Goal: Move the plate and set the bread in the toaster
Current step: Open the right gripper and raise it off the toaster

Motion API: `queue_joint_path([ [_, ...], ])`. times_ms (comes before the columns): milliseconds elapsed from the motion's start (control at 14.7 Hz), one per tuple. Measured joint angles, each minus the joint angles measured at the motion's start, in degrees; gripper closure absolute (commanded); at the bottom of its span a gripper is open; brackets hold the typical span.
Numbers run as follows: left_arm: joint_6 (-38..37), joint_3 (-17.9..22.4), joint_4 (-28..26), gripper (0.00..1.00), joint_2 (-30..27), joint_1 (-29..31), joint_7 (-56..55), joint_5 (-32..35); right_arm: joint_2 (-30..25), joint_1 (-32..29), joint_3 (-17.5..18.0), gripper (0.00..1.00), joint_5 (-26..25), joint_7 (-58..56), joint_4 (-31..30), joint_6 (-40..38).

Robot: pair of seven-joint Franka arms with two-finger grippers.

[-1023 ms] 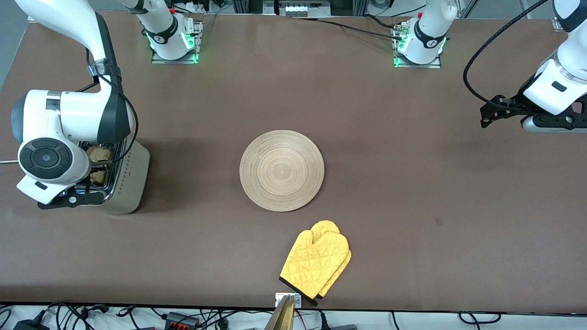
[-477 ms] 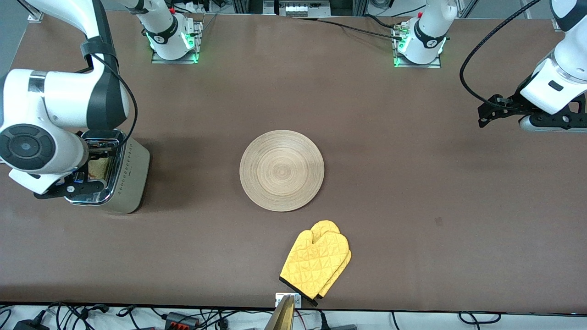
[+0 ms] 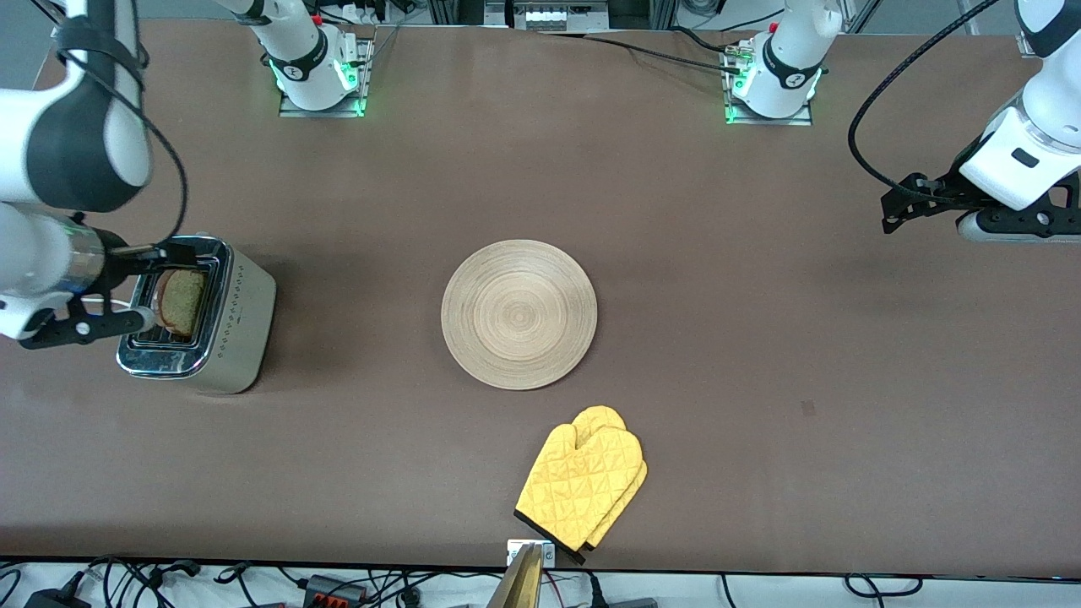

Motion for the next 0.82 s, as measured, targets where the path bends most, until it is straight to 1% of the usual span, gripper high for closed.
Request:
queue_joint_path([
  [409, -1.8, 0.0, 1.2, 0.0, 0.0, 0.1, 0.0, 0.0, 0.0, 0.1, 0.7, 0.0, 1.0, -0.4, 0.1, -0.3],
  [614, -1.8, 0.0, 1.7, 0.0, 0.0, 0.1, -0.1, 0.0, -1.2, 0.7, 0.9, 0.0, 1.1, -0.4, 0.3, -0.1],
  [682, -1.8, 0.0, 1.8, 0.0, 0.0, 0.1, -0.2, 0.0, -1.8, 0.8, 1.2, 0.0, 1.1, -0.4, 0.1, 0.7],
  [818, -1.8, 0.1, 2.0, 0.0, 0.0, 0.1, -0.2, 0.0, -4.2, 0.1, 3.6, 0.0, 0.7, -0.4, -1.8, 5.0],
])
